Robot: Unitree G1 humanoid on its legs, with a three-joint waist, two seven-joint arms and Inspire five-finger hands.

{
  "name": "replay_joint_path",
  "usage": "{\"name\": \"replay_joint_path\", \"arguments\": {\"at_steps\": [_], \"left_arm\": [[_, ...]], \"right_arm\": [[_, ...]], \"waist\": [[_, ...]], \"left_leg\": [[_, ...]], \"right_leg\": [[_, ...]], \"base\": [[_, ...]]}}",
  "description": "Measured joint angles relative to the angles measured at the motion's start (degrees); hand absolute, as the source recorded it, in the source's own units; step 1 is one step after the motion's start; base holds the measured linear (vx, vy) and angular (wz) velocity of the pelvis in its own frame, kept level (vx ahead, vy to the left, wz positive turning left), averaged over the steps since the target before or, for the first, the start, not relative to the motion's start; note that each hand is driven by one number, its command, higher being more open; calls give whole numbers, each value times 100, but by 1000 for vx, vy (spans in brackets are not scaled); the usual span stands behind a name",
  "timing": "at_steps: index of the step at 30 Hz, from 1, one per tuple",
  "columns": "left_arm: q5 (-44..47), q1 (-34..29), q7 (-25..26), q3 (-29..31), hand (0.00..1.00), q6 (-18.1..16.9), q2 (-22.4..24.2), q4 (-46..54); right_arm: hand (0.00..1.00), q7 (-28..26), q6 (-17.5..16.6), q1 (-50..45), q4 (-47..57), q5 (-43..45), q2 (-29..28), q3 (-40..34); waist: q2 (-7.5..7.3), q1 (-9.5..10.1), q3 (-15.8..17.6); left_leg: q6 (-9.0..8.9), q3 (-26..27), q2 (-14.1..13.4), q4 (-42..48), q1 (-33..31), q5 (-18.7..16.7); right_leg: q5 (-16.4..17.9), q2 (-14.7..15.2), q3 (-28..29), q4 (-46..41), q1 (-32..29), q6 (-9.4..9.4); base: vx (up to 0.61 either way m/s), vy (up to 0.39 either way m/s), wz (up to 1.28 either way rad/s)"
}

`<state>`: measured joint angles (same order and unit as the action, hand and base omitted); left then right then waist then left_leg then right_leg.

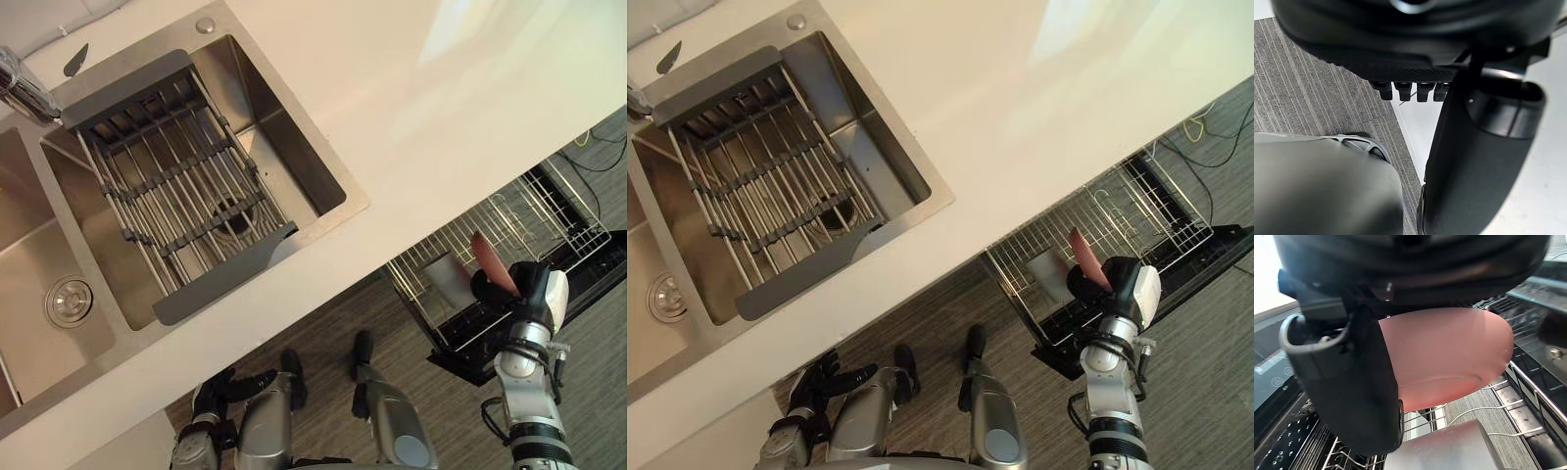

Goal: Walk over to the sink, pick up the cup, carry it to the dishwasher, place the cup inside the dishwasher, then close the dishwasher door

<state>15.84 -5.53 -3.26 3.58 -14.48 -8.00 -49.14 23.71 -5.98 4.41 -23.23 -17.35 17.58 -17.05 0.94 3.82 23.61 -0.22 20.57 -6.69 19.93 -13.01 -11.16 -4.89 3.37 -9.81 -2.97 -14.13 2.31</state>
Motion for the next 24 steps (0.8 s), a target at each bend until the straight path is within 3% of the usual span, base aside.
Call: {"name": "replay_joint_path", "arguments": {"at_steps": [1,16,24], "left_arm": [[0,2,-14,-1,100,2,5,7],[3,33,-92,-46,100,73,12,155],[2,8,-91,21,100,101,34,148]], "right_arm": [[100,0,26,15,-9,0,28,0],[100,44,156,356,-16,284,193,-174],[100,151,127,99,1124,476,106,-590]], "waist": [[3,3,5],[-13,96,20],[-29,52,24]], "left_leg": [[2,-1,1,-1,-3,-1],[41,8,-32,26,-61,-10],[40,40,-49,-2,-4,-10]], "right_leg": [[0,0,-2,-2,0,0],[38,19,-15,-126,-100,-28],[40,-11,14,-122,-72,-29]], "base": [[0,0,0],[0,0,0],[2,-4,-1]]}}
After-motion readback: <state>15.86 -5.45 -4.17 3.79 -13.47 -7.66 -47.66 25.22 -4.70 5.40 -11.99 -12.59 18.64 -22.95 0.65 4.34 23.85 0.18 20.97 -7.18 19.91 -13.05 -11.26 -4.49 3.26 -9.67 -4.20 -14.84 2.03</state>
